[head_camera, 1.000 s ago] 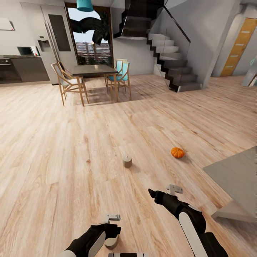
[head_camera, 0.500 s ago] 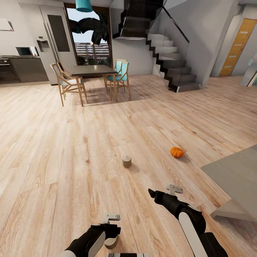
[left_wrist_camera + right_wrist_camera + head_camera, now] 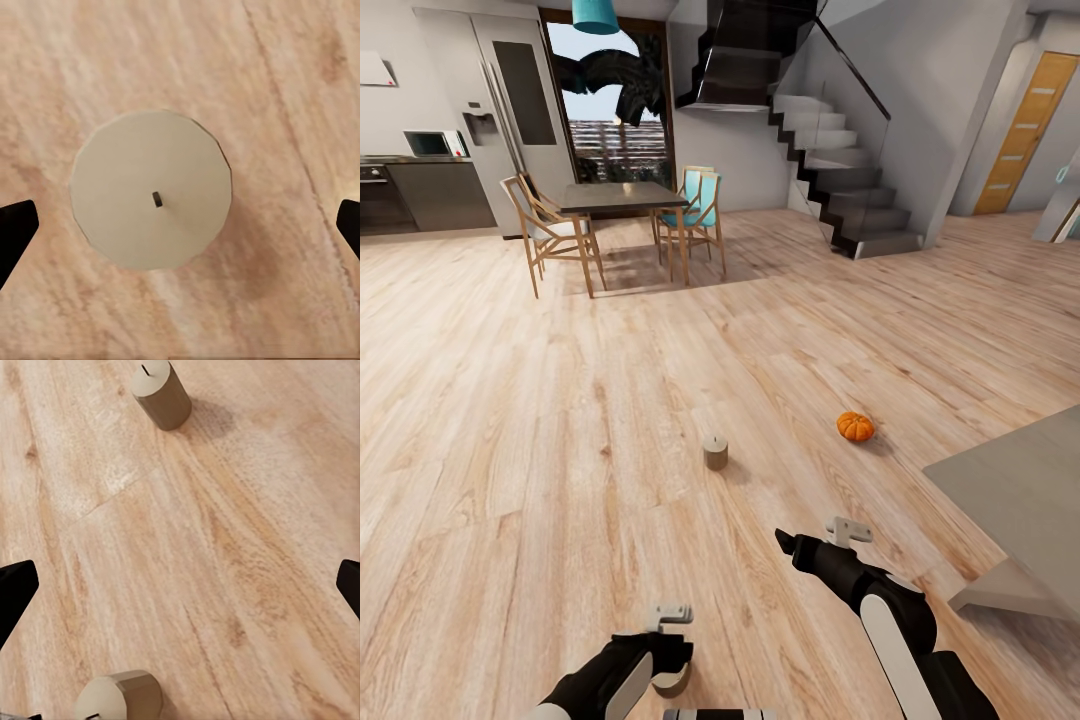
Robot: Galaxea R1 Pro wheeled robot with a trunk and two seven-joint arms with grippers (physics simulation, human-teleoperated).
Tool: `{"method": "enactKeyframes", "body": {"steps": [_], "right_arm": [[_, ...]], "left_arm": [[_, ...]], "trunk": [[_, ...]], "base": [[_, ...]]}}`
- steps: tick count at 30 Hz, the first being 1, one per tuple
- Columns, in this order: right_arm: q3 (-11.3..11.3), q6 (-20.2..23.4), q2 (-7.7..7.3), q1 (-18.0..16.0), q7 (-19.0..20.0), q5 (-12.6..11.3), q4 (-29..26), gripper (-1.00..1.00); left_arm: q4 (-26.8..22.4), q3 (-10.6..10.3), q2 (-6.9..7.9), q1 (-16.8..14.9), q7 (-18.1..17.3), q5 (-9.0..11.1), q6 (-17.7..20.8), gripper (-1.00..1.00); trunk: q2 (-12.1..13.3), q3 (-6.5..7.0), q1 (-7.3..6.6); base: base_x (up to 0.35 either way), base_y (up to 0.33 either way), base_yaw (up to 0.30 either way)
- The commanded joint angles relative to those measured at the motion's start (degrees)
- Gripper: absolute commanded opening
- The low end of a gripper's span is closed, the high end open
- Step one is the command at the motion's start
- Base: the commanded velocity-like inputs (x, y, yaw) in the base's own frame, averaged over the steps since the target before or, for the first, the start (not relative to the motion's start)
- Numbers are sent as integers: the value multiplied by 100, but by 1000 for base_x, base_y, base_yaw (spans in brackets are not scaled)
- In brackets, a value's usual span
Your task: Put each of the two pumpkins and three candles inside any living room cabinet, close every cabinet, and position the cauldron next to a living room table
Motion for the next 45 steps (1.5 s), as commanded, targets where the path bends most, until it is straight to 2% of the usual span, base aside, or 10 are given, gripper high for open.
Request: {"method": "enactKeyframes", "body": {"steps": [1,8,12,16,23,41,45], "right_arm": [[6,14,-2,-3,-55,-61,-7,100],[4,12,-2,-4,-55,-60,-12,100],[9,11,-2,-4,-55,-57,-13,100],[18,13,-5,-4,-57,-56,-14,100],[21,15,-3,-4,-56,-56,-14,100],[38,6,-8,-4,-55,-56,-30,100],[38,8,-10,-3,-55,-56,-31,100]], "left_arm": [[15,-53,5,-3,53,59,17,100],[124,-98,6,-3,49,52,0,100],[130,-54,11,0,45,56,-17,100],[133,-49,17,4,48,54,-213,100],[123,-49,22,12,46,58,-313,100],[62,-34,23,14,50,63,-351,100],[25,-35,23,3,53,67,-356,100]], "trunk": [[-2,-5,-1],[-2,-5,-1],[-2,-5,-1],[-2,-5,-1],[-2,-5,-1],[-26,-403,45],[-26,-403,45]], "base": [[0,0,0],[0,0,0],[0,0,0],[0,0,0],[0,0,0],[0,0,0],[0,0,0]]}}
